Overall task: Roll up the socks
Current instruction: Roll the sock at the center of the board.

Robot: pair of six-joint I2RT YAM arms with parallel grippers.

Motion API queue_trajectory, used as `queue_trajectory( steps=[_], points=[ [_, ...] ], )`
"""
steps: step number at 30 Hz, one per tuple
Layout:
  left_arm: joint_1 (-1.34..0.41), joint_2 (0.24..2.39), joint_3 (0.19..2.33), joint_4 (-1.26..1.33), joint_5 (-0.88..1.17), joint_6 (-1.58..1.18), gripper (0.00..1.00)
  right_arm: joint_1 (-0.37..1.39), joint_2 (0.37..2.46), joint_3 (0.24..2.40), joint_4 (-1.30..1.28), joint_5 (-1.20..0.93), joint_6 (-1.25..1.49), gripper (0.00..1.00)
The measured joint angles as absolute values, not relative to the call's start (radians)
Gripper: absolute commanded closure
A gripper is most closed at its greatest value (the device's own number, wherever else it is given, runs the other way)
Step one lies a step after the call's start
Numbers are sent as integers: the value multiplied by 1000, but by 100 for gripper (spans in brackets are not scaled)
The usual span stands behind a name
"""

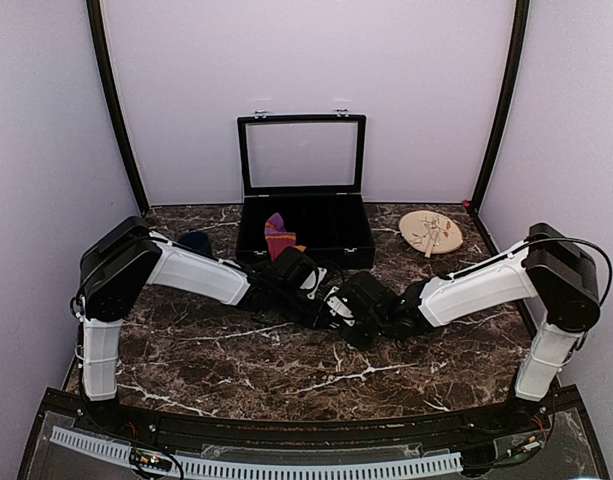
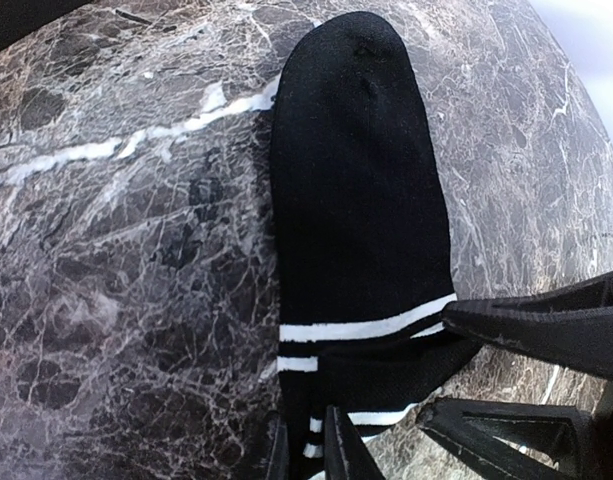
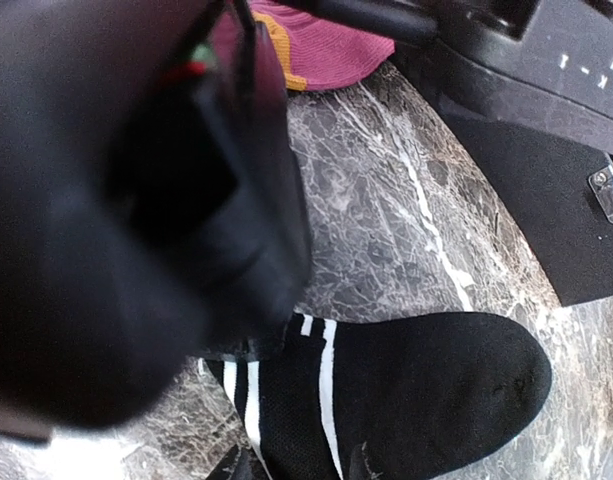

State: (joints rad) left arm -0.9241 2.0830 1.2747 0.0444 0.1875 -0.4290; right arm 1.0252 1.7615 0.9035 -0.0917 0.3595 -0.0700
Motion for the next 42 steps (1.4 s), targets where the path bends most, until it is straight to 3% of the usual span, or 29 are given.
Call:
queue_trajectory(
  steps=[11,15,26,42],
  points=[
    [-918,2085,1285,31,202,-430,78,1012,1782,927,-80,308,-50,82],
    [-914,2085,1288,26,201,-431,75,1007,1786,934,-82,294,-41,83],
    [-911,2085,1290,27,192,-430,78,1003,1790,952,-107,284,-18,50],
    [-905,2090,1290,28,185,-431,83,1003,1811,984,-142,334,-14,50]
  ],
)
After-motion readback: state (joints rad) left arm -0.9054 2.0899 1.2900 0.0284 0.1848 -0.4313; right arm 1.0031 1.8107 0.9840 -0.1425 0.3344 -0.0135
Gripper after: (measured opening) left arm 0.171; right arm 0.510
